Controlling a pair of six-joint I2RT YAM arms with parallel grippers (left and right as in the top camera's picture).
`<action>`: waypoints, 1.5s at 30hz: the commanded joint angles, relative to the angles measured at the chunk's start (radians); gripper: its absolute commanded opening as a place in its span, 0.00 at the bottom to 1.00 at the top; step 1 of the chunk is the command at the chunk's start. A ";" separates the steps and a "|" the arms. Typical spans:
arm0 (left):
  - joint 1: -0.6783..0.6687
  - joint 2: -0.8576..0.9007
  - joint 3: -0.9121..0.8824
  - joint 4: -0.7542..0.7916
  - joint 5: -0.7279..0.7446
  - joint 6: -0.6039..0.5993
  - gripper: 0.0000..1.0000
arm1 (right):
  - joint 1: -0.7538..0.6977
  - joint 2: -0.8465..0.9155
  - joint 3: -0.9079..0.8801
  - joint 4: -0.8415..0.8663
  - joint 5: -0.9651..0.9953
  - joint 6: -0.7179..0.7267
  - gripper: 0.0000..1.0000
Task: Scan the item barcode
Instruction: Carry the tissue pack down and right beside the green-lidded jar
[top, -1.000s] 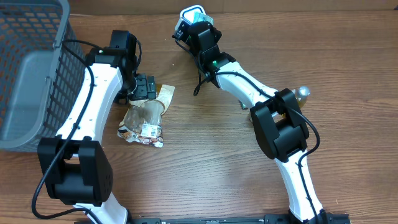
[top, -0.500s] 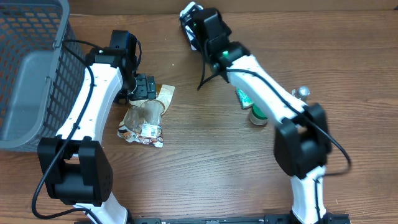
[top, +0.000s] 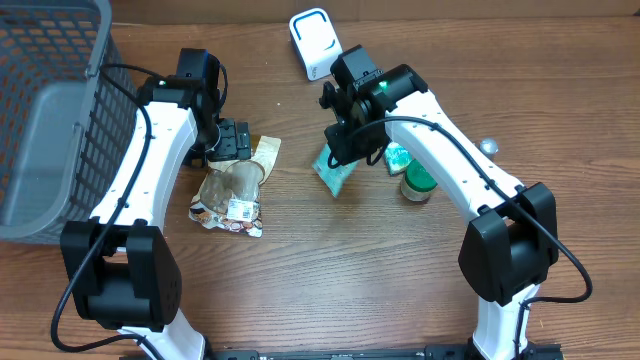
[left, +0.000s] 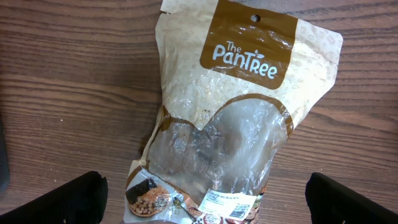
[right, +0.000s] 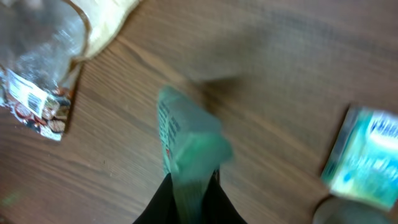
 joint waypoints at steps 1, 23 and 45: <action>-0.001 0.013 -0.003 0.001 0.004 0.019 1.00 | -0.019 -0.001 -0.021 -0.002 0.050 0.034 0.16; -0.001 0.013 -0.003 0.001 0.004 0.019 1.00 | 0.010 0.002 -0.038 0.143 0.080 0.558 0.36; -0.001 0.013 -0.003 0.001 0.004 0.019 1.00 | 0.035 0.043 -0.361 0.453 0.135 0.707 0.14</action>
